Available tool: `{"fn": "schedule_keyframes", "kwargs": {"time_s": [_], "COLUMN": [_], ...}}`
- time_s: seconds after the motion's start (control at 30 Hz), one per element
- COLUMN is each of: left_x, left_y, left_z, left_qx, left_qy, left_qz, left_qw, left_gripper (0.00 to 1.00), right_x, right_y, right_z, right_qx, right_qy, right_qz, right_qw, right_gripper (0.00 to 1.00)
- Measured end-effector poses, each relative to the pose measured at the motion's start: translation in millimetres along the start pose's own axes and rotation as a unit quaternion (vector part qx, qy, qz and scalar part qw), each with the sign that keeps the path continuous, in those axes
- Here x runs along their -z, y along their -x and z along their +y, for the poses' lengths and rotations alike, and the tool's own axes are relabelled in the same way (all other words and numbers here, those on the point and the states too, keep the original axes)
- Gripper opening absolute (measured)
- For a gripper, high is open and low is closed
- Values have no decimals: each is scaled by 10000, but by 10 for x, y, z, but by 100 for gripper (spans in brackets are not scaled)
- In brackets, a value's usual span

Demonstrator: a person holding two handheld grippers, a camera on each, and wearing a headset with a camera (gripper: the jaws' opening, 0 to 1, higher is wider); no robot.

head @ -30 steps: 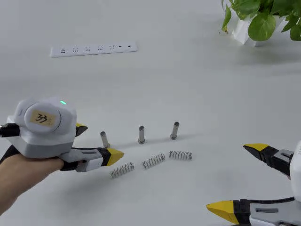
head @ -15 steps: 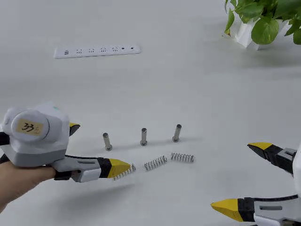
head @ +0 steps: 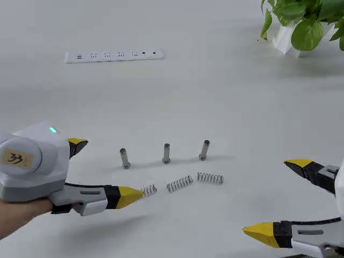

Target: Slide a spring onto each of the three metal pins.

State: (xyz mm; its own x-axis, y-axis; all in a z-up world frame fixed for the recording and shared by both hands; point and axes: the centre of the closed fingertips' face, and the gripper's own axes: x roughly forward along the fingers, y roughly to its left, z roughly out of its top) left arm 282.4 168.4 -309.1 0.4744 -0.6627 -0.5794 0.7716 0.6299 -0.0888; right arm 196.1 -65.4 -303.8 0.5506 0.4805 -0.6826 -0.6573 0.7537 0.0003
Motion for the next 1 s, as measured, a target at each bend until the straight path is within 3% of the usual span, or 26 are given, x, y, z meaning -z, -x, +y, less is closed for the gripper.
{"fn": "schedule_keyframes", "kwargs": {"time_s": [0.2,0.57,0.8,1.0], "left_x": [88,299,314,352], "left_y": [68,84,47,-9], "left_z": [-80,-144,-233,-294], "left_qx": [51,35,104,163], "left_qy": [-113,-42,-124,-288], "left_qz": [-54,-16,-191,-212], "left_qw": [9999,10000,9997,9992], "left_gripper": [95,84,73,61], "right_x": [-3,10,39,46], "right_y": [-20,-26,-16,-15], "right_z": [11,33,31,29], "right_qx": [-35,-61,-56,-64], "right_qy": [31,63,46,41], "right_qz": [8,35,59,64], "right_qw": [10000,10000,10000,10000], "right_gripper": [94,94,94,94]}}
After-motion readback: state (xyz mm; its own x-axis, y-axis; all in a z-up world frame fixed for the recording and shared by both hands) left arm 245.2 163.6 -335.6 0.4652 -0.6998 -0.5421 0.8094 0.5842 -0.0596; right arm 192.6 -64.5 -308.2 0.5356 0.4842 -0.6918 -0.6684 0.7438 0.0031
